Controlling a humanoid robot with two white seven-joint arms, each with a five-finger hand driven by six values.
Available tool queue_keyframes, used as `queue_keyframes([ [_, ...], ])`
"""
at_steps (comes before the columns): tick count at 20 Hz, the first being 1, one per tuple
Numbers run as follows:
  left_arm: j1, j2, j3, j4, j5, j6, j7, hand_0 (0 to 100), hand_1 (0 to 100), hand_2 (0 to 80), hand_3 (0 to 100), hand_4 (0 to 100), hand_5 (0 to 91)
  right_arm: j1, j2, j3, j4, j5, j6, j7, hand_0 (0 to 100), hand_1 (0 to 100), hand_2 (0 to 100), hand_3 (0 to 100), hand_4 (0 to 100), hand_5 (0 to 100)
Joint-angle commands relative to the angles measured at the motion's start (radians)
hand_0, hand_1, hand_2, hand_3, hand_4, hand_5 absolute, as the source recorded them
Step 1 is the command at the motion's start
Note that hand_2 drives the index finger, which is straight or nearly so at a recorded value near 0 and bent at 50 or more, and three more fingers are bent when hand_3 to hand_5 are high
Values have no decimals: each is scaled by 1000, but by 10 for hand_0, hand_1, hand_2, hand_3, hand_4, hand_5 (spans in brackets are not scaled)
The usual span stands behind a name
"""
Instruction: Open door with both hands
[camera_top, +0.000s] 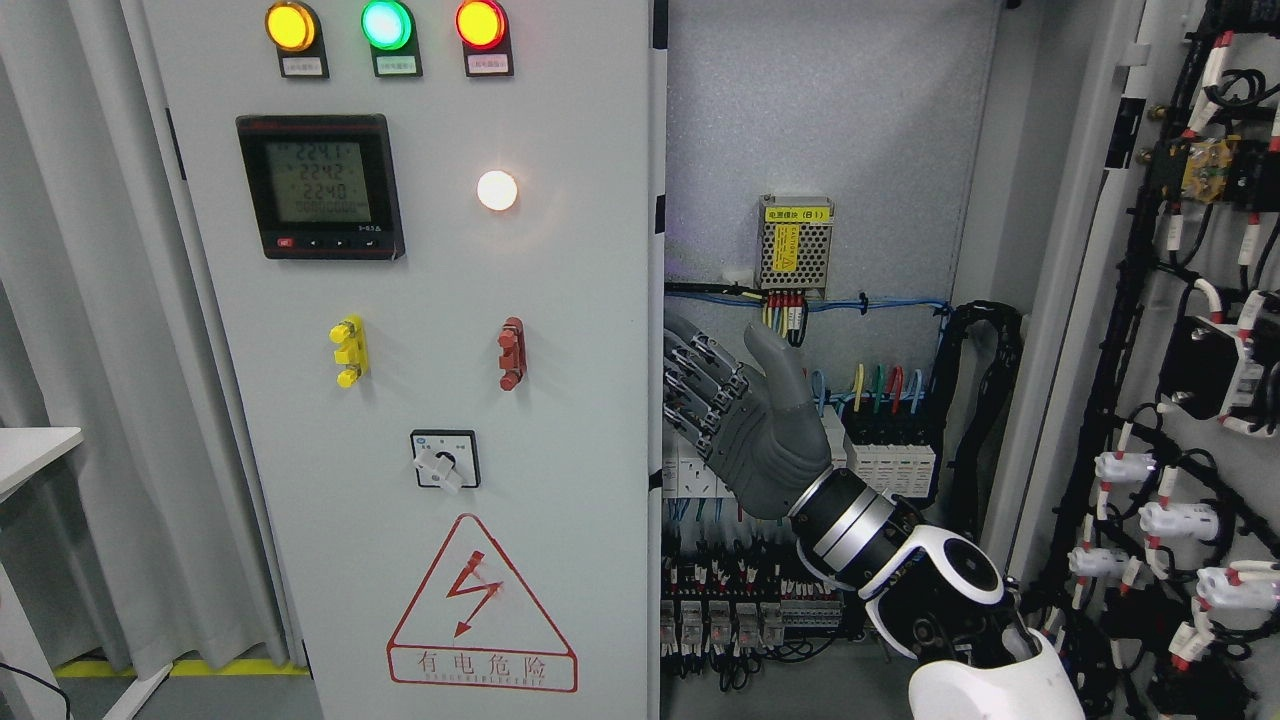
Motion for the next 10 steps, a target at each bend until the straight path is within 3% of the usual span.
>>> queue_keyframes([
  [1, 0, 0, 0, 0, 0, 0, 0, 295, 0, 28, 28, 36, 0, 7, -13, -2, -43, -5, -6, -21, 218, 0, 0, 0, 0, 0],
  [10, 0, 0, 0, 0, 0, -1, 2, 295, 0, 28, 28, 36, 0, 35, 0, 33, -129, 0, -7, -33, 218, 0, 0, 0, 0, 0],
])
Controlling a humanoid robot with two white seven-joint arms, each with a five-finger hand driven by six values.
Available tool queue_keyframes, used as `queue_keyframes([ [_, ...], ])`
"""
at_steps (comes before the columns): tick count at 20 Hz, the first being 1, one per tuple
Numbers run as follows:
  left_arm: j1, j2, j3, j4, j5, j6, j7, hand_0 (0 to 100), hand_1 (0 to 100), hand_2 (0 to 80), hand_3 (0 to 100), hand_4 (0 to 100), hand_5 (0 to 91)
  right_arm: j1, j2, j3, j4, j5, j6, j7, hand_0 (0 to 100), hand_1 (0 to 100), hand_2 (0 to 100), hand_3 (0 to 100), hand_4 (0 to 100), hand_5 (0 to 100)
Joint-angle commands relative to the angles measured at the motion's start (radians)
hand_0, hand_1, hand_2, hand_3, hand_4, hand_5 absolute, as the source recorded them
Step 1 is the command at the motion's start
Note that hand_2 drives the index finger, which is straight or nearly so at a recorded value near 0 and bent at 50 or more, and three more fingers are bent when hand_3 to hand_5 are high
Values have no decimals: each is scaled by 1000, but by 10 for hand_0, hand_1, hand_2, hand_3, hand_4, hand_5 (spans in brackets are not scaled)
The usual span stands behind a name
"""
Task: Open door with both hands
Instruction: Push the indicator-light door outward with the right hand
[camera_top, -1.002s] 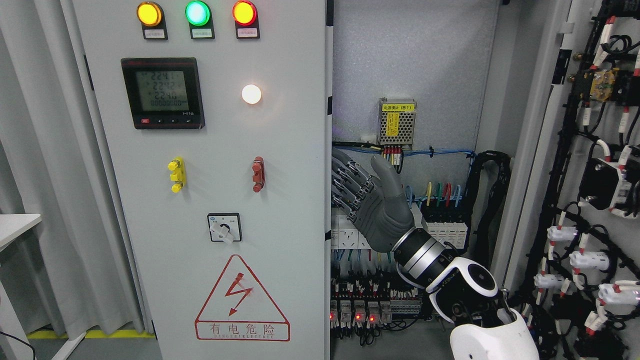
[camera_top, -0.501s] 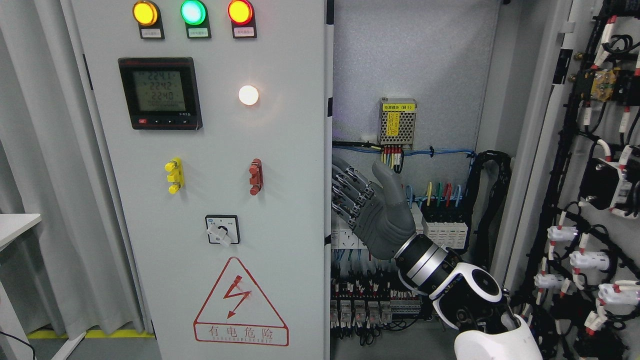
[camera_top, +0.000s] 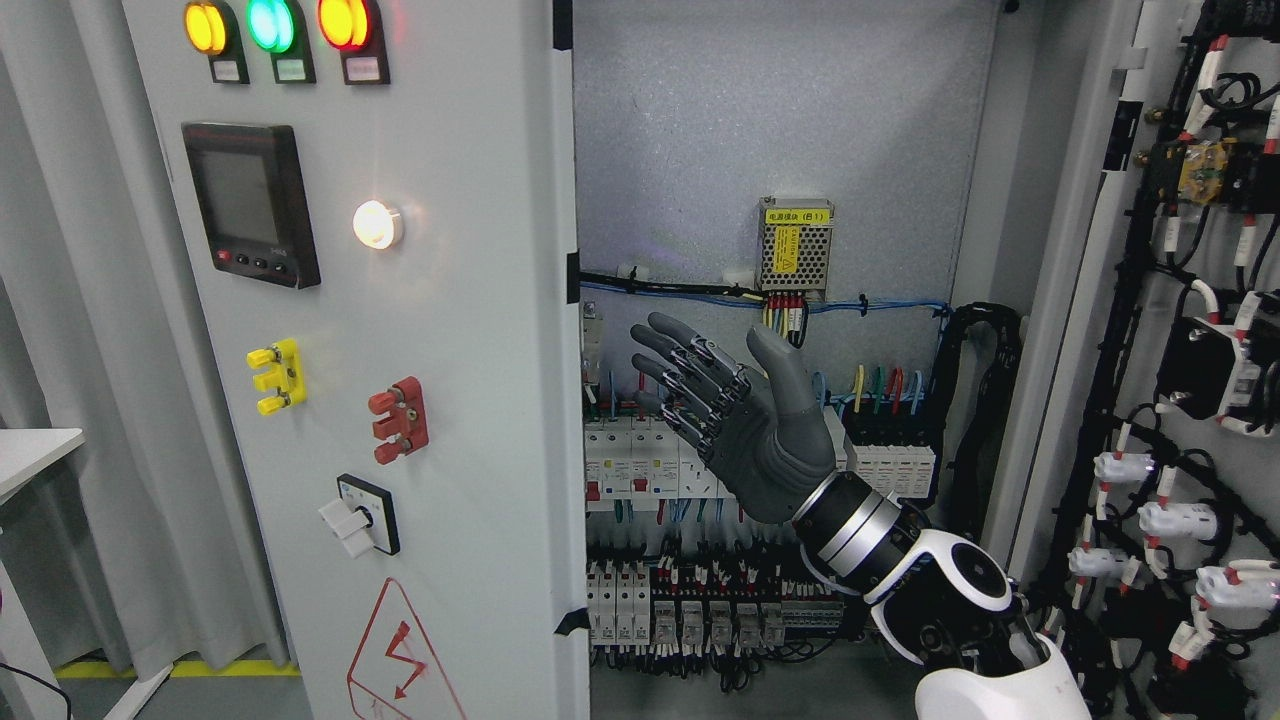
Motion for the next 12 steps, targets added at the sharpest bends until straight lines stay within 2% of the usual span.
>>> queue_keyframes([
  [1, 0, 0, 0, 2, 0, -1, 1, 295, 0, 28, 28, 36, 0, 24, 11, 41, -93, 2, -6, -11, 218, 0, 0, 0, 0, 0],
  [5, 0, 0, 0, 2, 0, -1, 1, 295, 0, 28, 27, 36, 0, 38, 47, 109, -120, 5, -10, -11, 218, 0, 0, 0, 0, 0],
  [8, 2, 0, 0, 2, 0, -1, 1, 295, 0, 28, 28, 36, 0, 39, 47, 178, -121, 13, -11, -19, 218, 0, 0, 0, 0, 0],
  [12, 0, 0, -2, 2, 0, -1, 1, 295, 0, 28, 27, 36, 0, 53, 47, 271, -121, 2, -13, 18, 218, 0, 0, 0, 0, 0],
])
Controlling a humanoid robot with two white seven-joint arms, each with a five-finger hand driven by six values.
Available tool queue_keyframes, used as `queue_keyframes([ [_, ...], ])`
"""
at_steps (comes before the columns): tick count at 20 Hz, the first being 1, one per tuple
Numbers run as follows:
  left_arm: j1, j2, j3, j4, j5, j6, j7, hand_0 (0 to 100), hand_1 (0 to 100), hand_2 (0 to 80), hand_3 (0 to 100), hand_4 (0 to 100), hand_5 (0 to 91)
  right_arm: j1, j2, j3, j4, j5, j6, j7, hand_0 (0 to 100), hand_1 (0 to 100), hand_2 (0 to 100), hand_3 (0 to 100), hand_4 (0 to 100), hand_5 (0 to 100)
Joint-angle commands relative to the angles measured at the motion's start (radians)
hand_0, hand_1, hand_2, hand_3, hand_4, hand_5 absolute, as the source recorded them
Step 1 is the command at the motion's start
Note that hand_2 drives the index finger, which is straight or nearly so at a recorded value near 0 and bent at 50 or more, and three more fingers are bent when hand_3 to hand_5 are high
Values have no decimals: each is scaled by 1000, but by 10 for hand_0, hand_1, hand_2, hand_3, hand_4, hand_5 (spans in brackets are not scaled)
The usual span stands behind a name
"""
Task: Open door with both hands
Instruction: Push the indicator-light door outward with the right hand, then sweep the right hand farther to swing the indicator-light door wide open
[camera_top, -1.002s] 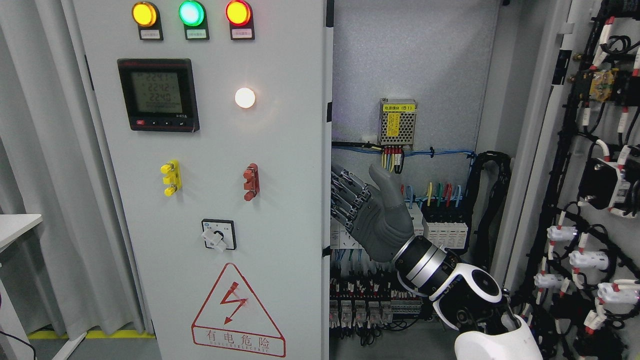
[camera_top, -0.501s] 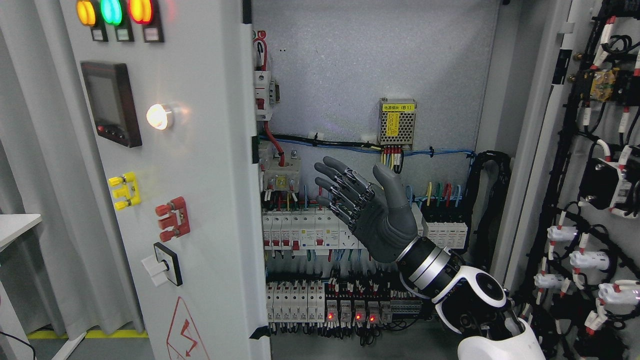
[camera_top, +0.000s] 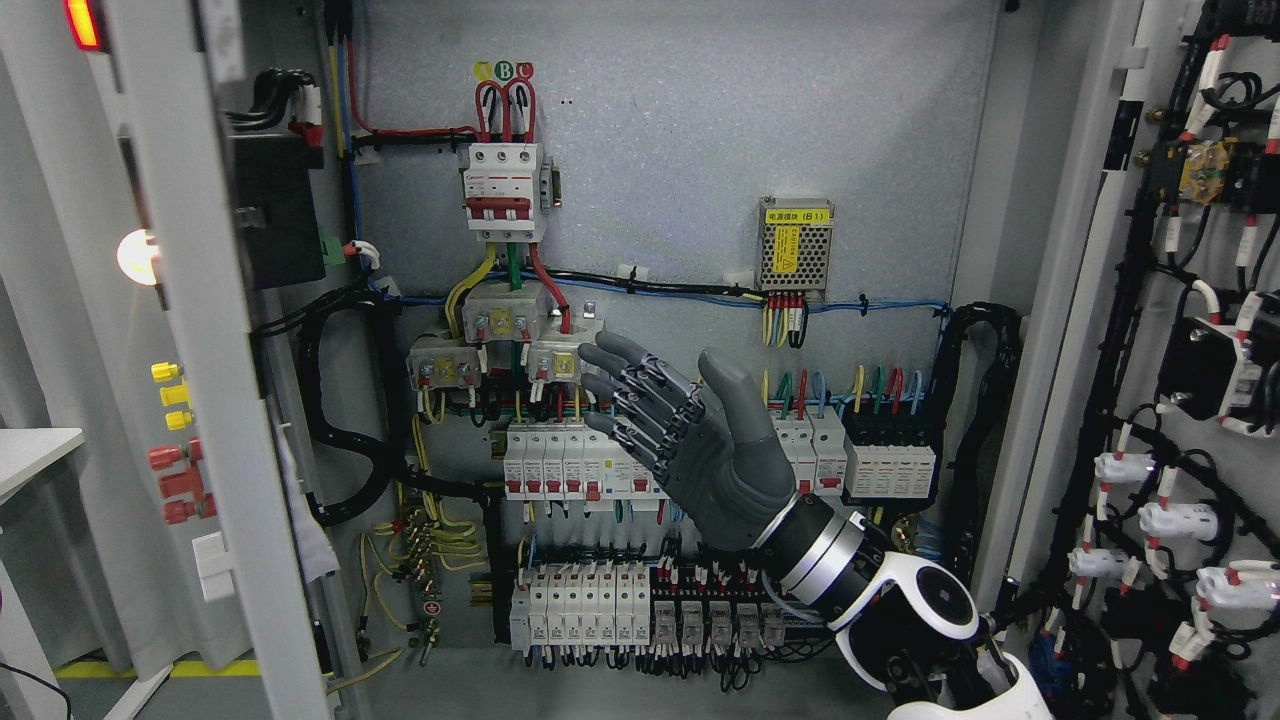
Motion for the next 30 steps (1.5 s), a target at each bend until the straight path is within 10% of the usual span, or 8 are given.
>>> queue_keyframes([
  [1, 1, 0, -1, 0, 0, -1, 0, 295, 0, 28, 27, 36, 0, 15, 18, 178, -42, -3, -1, 28, 218, 0, 0, 0, 0, 0],
  [30, 0, 0, -1, -1, -2, -1, -3, 296, 0, 28, 28, 36, 0, -54, 18, 481, -55, -172, -58, 54, 218, 0, 0, 0, 0, 0],
])
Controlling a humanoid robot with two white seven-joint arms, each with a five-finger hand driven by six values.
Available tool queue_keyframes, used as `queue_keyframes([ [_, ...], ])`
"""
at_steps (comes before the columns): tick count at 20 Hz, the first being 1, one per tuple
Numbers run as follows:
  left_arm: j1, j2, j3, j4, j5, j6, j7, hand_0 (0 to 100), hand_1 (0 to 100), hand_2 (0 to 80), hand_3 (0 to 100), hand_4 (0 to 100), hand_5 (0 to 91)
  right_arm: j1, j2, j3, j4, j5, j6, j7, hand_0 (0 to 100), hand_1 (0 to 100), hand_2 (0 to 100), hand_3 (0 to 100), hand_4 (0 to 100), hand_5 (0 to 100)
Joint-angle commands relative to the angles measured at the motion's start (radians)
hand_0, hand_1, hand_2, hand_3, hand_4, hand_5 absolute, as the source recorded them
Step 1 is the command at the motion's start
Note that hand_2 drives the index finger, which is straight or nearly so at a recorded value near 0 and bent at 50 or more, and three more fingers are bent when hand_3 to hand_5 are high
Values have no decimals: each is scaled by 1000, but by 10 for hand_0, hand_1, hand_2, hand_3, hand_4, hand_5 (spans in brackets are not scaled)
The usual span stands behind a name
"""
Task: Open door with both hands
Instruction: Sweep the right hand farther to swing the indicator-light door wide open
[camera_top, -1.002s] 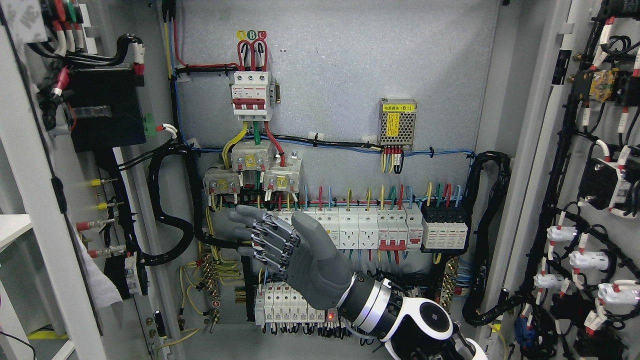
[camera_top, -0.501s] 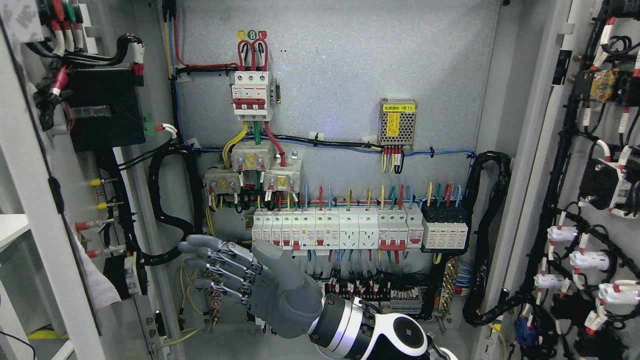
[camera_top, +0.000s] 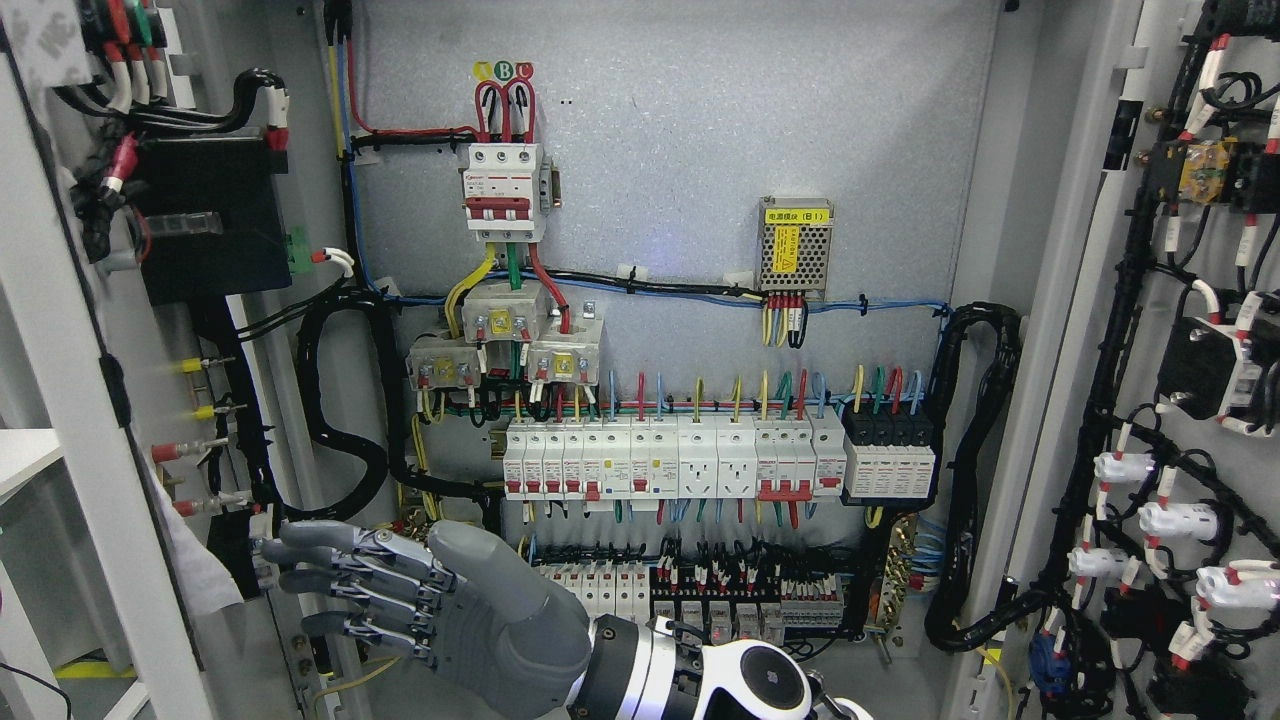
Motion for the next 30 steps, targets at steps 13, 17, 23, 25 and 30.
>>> queue_keyframes([
  [13, 2, 0, 0, 3, 0, 0, 8, 296, 0, 28, 28, 35, 0, -46, 1, 153, -7, -14, -2, -7, 219, 0, 0, 0, 0, 0],
  [17, 2, 0, 0, 3, 0, 0, 8, 295, 0, 28, 28, 35, 0, -75, 1, 162, 6, -14, -4, -12, 218, 0, 0, 0, 0, 0],
  [23, 2, 0, 0, 3, 0, 0, 10, 295, 0, 28, 28, 35, 0, -101, 1, 208, 42, -15, -33, -39, 218, 0, 0, 0, 0, 0],
  [25, 2, 0, 0, 3, 0, 0, 10, 295, 0, 28, 28, 34, 0, -107, 1, 224, 54, -15, -36, -84, 218, 0, 0, 0, 0, 0],
  [30, 2, 0, 0, 3, 0, 0, 8, 295, 0, 28, 28, 34, 0, -150, 1, 251, 72, -77, -37, -111, 218, 0, 0, 0, 0, 0],
])
